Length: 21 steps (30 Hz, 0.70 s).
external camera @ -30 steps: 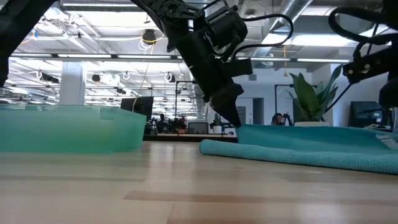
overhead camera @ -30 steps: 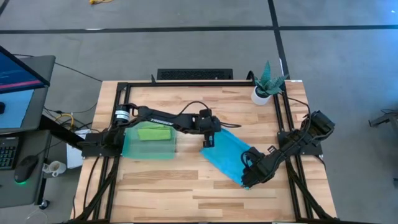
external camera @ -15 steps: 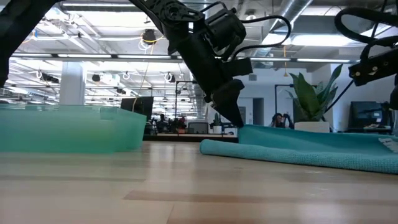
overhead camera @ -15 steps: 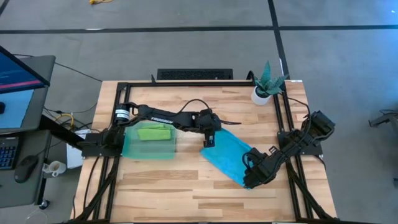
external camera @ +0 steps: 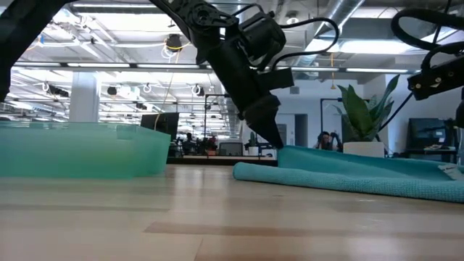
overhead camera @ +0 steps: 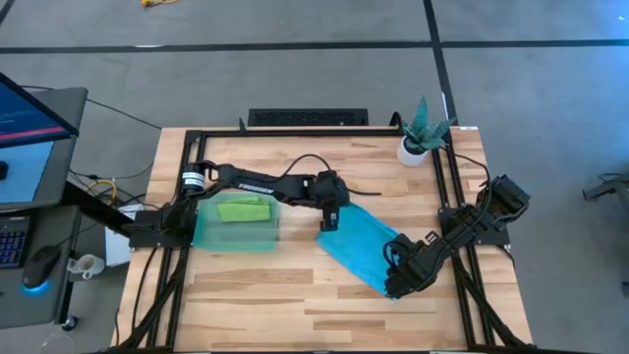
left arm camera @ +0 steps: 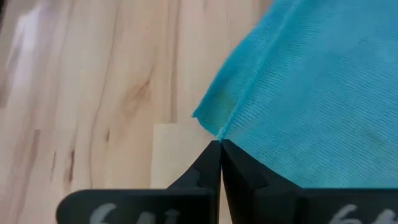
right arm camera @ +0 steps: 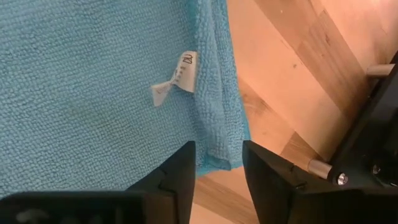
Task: Roll microfiber towels into tight, uniform cylinder then place into a basket
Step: Fold the blue towel
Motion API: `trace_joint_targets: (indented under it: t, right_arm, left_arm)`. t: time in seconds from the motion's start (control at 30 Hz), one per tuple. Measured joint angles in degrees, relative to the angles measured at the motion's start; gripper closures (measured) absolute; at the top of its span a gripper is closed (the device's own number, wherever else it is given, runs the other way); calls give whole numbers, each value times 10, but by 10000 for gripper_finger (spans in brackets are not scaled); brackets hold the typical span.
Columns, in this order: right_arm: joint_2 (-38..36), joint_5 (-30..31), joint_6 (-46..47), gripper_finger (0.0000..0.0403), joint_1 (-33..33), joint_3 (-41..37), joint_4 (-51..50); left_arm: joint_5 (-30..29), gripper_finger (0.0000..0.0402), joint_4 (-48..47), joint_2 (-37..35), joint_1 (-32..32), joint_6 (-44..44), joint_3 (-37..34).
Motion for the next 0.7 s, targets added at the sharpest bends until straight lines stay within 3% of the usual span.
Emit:
trace_joint_targets:
  t: [0.2,0.33,0.53,0.7]
  right_arm:
    - [0,0,0,241,0,0,2]
    - [0,0,0,237,0,0,7]
    - [0,0,0,233,0,0,16]
    - [0,0,-4,232,0,0,16]
  left_arm:
    - [52,393,-1,0,-2,17,0]
    - [49,351,-1,0,-2,17,0]
    - [-13,271,2,0,-2,17,0]
    - [-58,232,0,0,-2,17,0]
